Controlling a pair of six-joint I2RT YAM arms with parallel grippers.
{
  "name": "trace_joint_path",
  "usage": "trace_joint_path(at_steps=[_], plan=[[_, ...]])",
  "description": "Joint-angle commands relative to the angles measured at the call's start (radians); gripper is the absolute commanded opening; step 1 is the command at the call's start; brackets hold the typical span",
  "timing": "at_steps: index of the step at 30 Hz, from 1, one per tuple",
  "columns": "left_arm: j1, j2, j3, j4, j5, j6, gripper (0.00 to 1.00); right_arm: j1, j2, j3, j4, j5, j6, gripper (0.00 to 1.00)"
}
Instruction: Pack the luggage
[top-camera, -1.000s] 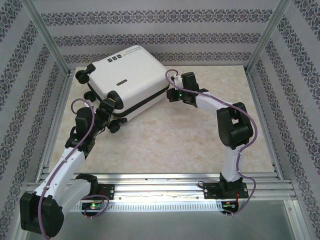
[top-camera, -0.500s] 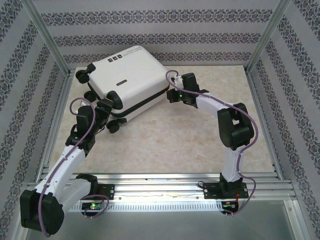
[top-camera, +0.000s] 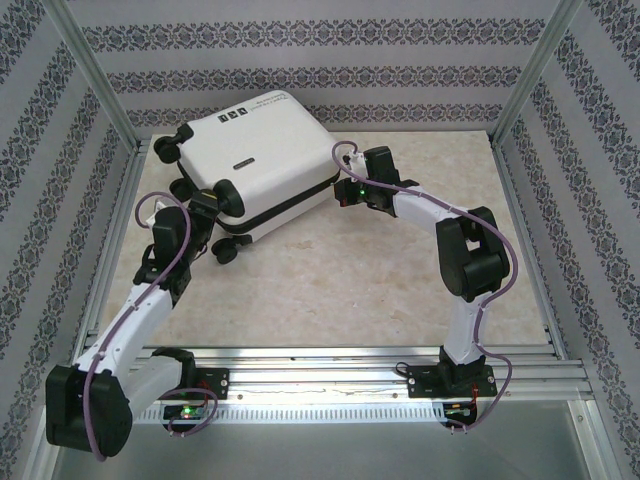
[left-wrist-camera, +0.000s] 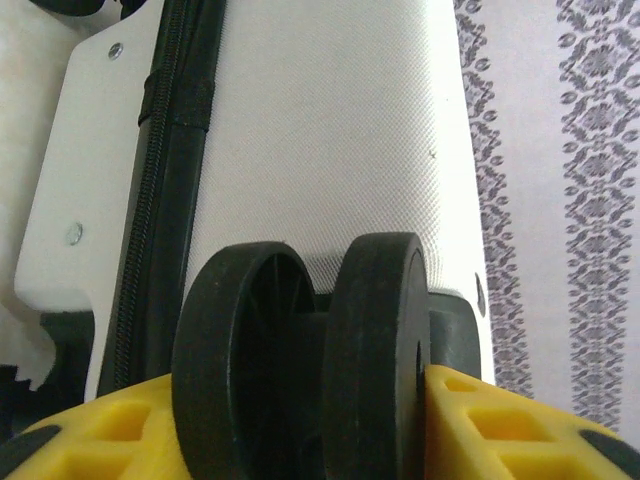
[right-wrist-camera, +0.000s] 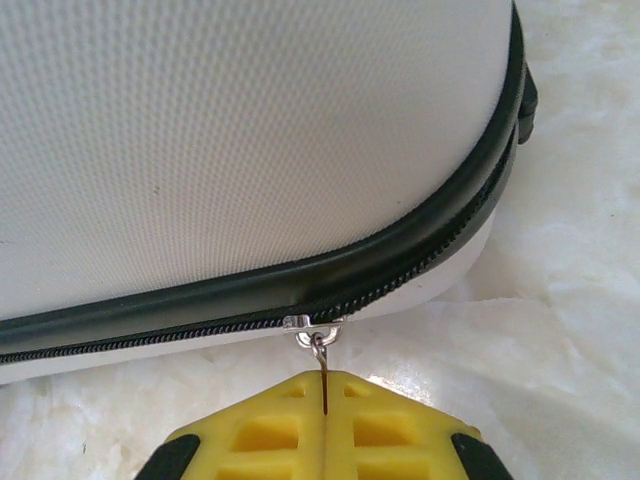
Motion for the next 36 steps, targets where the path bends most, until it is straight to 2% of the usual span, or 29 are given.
trace_joint_path(at_steps=[1, 5, 8, 12, 17, 23, 28, 36], plan=[[0.005, 0.049, 0.035, 0.120, 0.044, 0.027, 0.41, 0.002, -0.047, -0.024, -0.046, -0.028, -0.015, 0.00], [0.010, 0.083, 0.049, 0.162, 0.092, 0.052, 0.29, 0.003, -0.053, -0.031, -0.050, -0.024, -0.020, 0.00], [0.022, 0.109, 0.091, 0.136, 0.161, 0.124, 0.22, 0.001, -0.059, -0.035, -0.053, -0.025, -0.023, 0.00], [0.044, 0.165, 0.197, -0.034, 0.307, 0.281, 0.11, 0.003, -0.081, -0.057, -0.053, -0.020, -0.021, 0.00], [0.048, 0.186, 0.235, -0.221, 0.379, 0.433, 0.01, 0.003, -0.121, -0.110, -0.047, 0.003, -0.018, 0.00], [0.049, 0.100, 0.173, -0.330, 0.410, 0.494, 0.00, 0.012, -0.182, -0.210, -0.039, 0.044, -0.007, 0.00], [0.057, -0.022, 0.110, -0.430, 0.378, 0.515, 0.00, 0.016, -0.253, -0.292, -0.067, 0.117, 0.000, 0.00], [0.163, -0.030, 0.022, -0.404, 0.405, 0.521, 0.00, -0.045, -0.240, -0.293, -0.076, 0.147, -0.007, 0.00]])
